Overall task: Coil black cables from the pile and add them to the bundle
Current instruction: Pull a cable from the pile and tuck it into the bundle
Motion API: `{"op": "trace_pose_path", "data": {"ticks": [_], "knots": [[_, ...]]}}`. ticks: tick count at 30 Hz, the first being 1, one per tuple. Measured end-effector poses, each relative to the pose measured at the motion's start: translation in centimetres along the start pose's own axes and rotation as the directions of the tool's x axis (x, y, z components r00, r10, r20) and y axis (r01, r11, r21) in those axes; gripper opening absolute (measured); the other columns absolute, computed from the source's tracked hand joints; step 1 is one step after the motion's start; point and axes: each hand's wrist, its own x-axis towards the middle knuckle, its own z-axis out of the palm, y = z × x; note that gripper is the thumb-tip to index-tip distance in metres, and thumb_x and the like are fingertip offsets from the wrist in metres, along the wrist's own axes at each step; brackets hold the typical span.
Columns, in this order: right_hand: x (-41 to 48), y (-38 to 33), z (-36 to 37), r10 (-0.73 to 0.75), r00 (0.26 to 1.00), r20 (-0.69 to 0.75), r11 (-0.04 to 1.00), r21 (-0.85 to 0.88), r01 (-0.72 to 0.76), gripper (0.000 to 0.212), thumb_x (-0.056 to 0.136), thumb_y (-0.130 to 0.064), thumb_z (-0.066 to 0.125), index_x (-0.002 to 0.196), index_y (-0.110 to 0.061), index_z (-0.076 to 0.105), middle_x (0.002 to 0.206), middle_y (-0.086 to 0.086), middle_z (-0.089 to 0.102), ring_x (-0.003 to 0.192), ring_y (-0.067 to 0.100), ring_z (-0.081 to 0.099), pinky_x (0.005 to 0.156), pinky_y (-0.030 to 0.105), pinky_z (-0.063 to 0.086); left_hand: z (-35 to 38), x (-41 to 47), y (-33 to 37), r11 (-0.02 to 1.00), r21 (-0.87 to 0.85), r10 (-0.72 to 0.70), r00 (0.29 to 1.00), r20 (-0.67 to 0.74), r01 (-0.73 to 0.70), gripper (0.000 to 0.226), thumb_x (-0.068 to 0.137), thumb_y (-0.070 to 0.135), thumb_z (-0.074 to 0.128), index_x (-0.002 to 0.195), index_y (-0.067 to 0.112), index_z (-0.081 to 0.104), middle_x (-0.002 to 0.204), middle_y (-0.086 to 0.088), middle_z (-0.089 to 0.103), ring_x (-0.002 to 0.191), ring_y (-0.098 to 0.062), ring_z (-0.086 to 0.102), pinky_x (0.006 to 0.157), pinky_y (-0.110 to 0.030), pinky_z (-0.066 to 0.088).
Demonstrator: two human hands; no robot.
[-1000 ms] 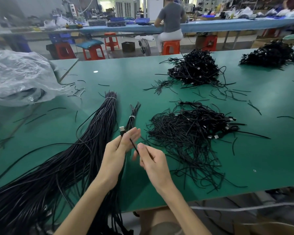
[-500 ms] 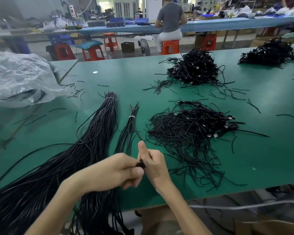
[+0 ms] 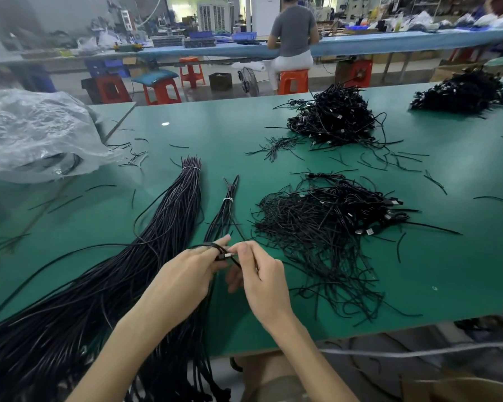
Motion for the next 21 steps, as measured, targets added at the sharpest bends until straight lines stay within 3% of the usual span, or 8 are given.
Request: {"op": "trace_pose_path", "data": {"ticks": [3,7,11,14,16,18,20,21], "knots": [[0.0,0.0,0.0,-0.004,0.999,0.043,1.0,-0.017,0.005,0.043,0.109,-0.052,0.036,0.088,-0.024,0.062,0.066,0.002,0.065,0.056,0.011,0.059,0.056,0.038,0.049,0.9,0.3,0.5,0.914,-0.402,-0.127,0.982,-0.139,0.061,0.035,0.107,0.012,0.052,0.14,0.019,0.062,0.151,0.024,0.047,0.135,0.007,0.047,0.113,-0.019,0.04],[0.0,-0.1,-0.1,0.006,0.991,0.135,1.0,-0.009,-0.005,0.048,0.108,-0.049,0.041,0.08,-0.014,0.059,0.067,0.007,0.059,0.056,0.019,0.046,0.056,0.038,0.04,1.4,0.6,2.2,0.459,-0.88,-0.373,0.925,-0.065,0.124,0.032,0.108,0.025,0.048,0.131,0.017,0.069,0.132,0.007,0.07,0.127,-0.006,0.061,0.109,-0.031,0.047],[0.0,-0.1,0.1,0.022,0.972,0.233,0.999,-0.039,-0.014,0.049,0.107,-0.048,0.044,0.076,-0.014,0.06,0.067,0.007,0.064,0.06,0.026,0.056,0.063,0.045,0.046,0.3,1.8,2.8,-0.162,-0.987,-0.423,0.901,0.092,0.025,0.043,0.11,0.03,0.037,0.123,-0.001,0.064,0.113,-0.008,0.074,0.099,-0.017,0.071,0.094,-0.031,0.049],[-0.1,-0.1,0.2,0.018,0.967,0.252,0.998,-0.055,-0.004,0.054,0.106,-0.053,0.046,0.07,-0.014,0.059,0.061,0.006,0.062,0.054,0.019,0.056,0.06,0.037,0.049,-1.8,1.8,2.0,-0.472,-0.879,-0.34,0.933,0.119,-0.059,0.027,0.11,0.026,0.04,0.092,0.017,0.059,0.077,0.009,0.053,0.056,-0.004,0.038,0.06,-0.02,0.037],[0.0,-0.1,0.1,0.033,0.977,0.212,0.999,-0.017,-0.03,0.063,0.102,-0.06,0.048,0.066,-0.008,0.053,0.055,0.011,0.055,0.05,0.026,0.049,0.055,0.042,0.046,-2.8,1.2,1.2,-0.412,-0.911,-0.233,0.967,0.1,-0.005,0.036,0.108,0.026,0.041,0.076,0.021,0.057,0.064,0.011,0.039,0.05,-0.005,0.026,0.051,-0.02,0.027],[0.0,-0.2,0.0,0.045,0.983,0.178,0.998,0.027,-0.051,0.07,0.1,-0.064,0.049,0.065,-0.004,0.046,0.052,0.011,0.043,0.048,0.025,0.036,0.049,0.042,0.033,-3.6,0.3,0.8,-0.02,-0.996,-0.119,0.988,0.093,0.091,0.04,0.103,0.034,0.048,0.066,0.022,0.057,0.059,0.008,0.036,0.049,-0.007,0.027,0.05,-0.019,0.025],[0.1,-0.4,0.0,0.031,0.989,0.147,0.997,0.061,-0.041,0.07,0.1,-0.063,0.049,0.062,-0.005,0.044,0.051,0.002,0.034,0.049,0.014,0.028,0.048,0.034,0.022,-3.9,-0.4,0.9,0.456,-0.875,0.017,0.981,0.193,0.164,0.038,0.096,0.041,0.054,0.063,0.024,0.06,0.057,0.005,0.042,0.05,-0.009,0.033,0.05,-0.018,0.029],[0.1,-0.3,0.0,0.024,0.992,0.127,0.998,0.057,-0.031,0.069,0.1,-0.062,0.049,0.059,-0.007,0.044,0.05,0.0,0.033,0.049,0.01,0.027,0.048,0.032,0.02,-3.9,-0.7,1.2,0.603,-0.778,0.088,0.954,0.285,0.177,0.037,0.097,0.041,0.054,0.064,0.024,0.062,0.057,0.006,0.045,0.05,-0.009,0.036,0.05,-0.017,0.031]]}}
